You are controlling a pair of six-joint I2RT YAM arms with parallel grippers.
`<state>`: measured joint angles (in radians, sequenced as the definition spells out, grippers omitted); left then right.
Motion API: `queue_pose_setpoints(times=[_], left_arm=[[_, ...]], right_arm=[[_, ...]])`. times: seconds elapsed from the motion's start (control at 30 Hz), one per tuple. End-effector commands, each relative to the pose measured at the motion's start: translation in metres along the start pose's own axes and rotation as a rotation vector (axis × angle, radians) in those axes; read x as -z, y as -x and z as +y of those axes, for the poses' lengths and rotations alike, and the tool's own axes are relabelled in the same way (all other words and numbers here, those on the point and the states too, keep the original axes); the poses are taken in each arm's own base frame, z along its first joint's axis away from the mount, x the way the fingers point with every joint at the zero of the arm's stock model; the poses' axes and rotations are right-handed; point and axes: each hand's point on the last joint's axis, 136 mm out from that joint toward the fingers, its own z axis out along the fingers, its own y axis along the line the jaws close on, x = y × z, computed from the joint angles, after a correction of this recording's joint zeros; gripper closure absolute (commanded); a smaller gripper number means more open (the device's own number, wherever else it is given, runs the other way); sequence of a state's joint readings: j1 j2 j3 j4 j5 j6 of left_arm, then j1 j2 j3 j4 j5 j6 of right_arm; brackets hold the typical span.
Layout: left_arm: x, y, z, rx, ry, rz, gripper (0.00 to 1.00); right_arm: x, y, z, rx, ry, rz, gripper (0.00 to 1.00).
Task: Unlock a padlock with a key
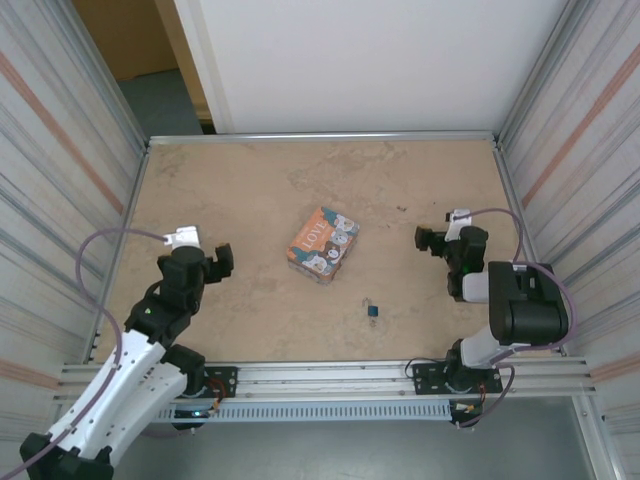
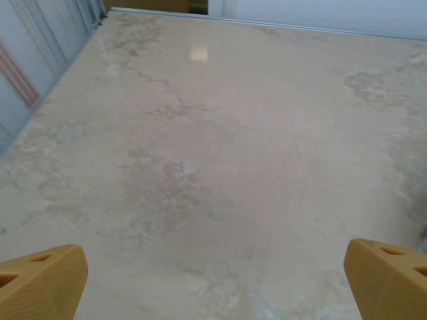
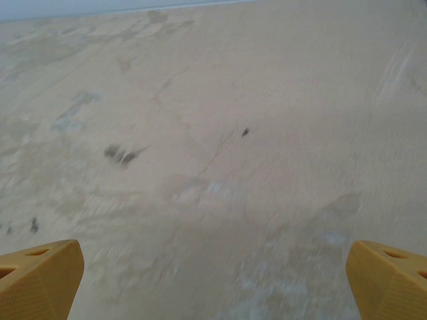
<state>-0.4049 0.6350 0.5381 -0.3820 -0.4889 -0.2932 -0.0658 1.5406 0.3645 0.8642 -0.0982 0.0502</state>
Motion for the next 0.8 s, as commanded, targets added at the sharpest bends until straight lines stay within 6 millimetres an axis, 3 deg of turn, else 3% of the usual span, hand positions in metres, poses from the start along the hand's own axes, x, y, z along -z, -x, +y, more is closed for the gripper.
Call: queue_pose_setpoints(times=[0.0,0.13,0.33,0.77], left_arm=[[-0.010,0.021,0.014,-0.029,0.085,-0.084,0.01],[-0.029,0.020,0.029,0.026,0.137,-0.096,0.01],[-0.056,0.011,0.034,-0.012,0.164,-0.158,0.01],[-0.112,0.008,0.004,-0.174,-0.013,-0.219,0.01]], right_arm=[[-0.005,0.004,-0.008,-0.050,-0.033,0.023,0.01],[-0.005,0.005,-0.008,-0.047,-0.032,0.017,0.01],[-0.005,0.004,-0.008,-0.047,-0.033,0.019,0.01],[-0.005,0.005,-0.008,-0.047,-0.034,0.017,0.01]])
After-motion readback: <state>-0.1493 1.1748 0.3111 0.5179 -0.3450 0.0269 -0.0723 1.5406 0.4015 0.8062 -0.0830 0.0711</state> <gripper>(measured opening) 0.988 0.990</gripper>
